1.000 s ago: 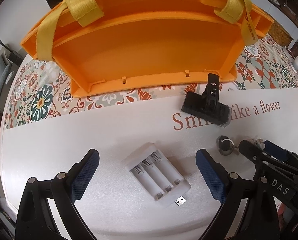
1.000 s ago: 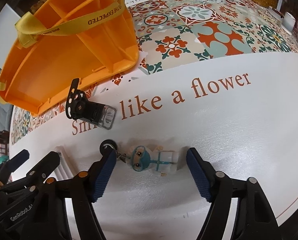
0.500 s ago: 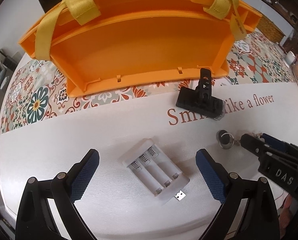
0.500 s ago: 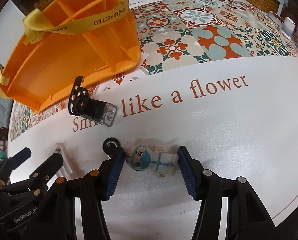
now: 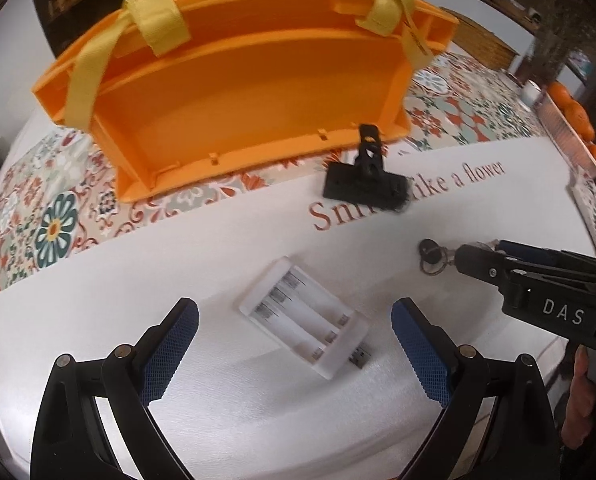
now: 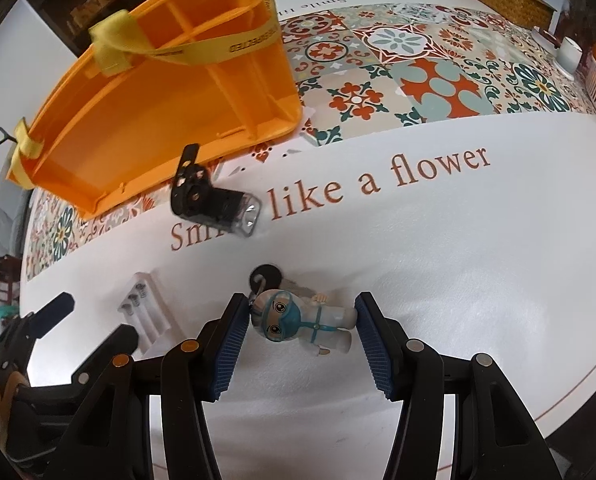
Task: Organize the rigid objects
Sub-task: 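Grasp the keychain doll with the right gripper while the left gripper grasps the white battery charger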
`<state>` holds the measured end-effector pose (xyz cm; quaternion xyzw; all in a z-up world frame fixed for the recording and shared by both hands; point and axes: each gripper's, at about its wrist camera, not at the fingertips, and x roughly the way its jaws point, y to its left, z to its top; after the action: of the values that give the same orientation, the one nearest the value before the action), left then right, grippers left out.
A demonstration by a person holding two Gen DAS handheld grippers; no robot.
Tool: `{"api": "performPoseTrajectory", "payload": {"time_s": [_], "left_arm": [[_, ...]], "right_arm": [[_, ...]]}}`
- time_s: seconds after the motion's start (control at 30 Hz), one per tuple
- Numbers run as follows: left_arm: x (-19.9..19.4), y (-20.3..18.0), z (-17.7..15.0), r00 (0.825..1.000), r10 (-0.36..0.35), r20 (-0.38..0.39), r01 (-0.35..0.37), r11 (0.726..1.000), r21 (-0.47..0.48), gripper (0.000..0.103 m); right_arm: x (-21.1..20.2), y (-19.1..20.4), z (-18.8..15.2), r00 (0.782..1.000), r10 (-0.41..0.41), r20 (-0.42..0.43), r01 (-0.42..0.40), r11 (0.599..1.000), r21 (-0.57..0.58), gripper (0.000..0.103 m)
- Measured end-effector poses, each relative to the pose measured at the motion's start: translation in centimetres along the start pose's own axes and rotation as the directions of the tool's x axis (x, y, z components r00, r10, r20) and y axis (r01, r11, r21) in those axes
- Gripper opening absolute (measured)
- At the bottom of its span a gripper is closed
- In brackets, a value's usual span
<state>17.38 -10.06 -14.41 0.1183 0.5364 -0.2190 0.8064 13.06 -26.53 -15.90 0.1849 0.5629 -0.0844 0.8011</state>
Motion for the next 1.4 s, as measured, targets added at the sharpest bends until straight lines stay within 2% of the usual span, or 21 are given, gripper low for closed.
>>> {"api": "performPoseTrajectory", "payload": {"time_s": [0.23,0.53,0.73,0.9,1.0,1.27,1.4], "left_arm": [[1.8,0.1,-0.8,0.998,-0.025,-0.052,0.026,0.999,0.035,0.099],[2.9,0.1,-1.2,0.999,-0.034,-0.033,0.038,0.994,0.105,0.099],[4.0,0.4,-1.2,0.997,-0.069,-0.042,0.073,0.993,0.095,0.099],[4.1,0.2,-1.5,0.998,-0.063,-0.016,0.064,0.992,0.11,0.097],[4.0,0.1,-1.6,0.999,-0.052,0.007,0.05,0.992,0.115,0.089],[3.6,0.3,-1.6,0.998,-0.058,0.019,0.057,0.996,0.07,0.089],[2.5,0.3,-1.1,0.998,-0.046,0.05,0.043,0.997,0.064,0.089]], "right_arm": [[0.5,0.0,-1.1,1.0,-0.004,-0.023,0.005,1.0,0.025,0.055],[1.1,-0.1,-2.1,0.999,-0.015,-0.04,0.017,0.998,0.06,0.055],[1.7,-0.2,-2.7,0.999,-0.016,-0.049,0.02,0.997,0.076,0.055],[1.6,-0.2,-2.8,0.999,-0.025,-0.042,0.028,0.997,0.071,0.055],[1.6,-0.2,-2.8,0.999,-0.029,-0.041,0.031,0.997,0.067,0.055],[1.6,0.0,-2.8,0.999,-0.027,-0.034,0.028,0.998,0.057,0.055],[1.0,0.2,-2.5,1.0,-0.019,-0.021,0.02,0.999,0.044,0.055]]}}
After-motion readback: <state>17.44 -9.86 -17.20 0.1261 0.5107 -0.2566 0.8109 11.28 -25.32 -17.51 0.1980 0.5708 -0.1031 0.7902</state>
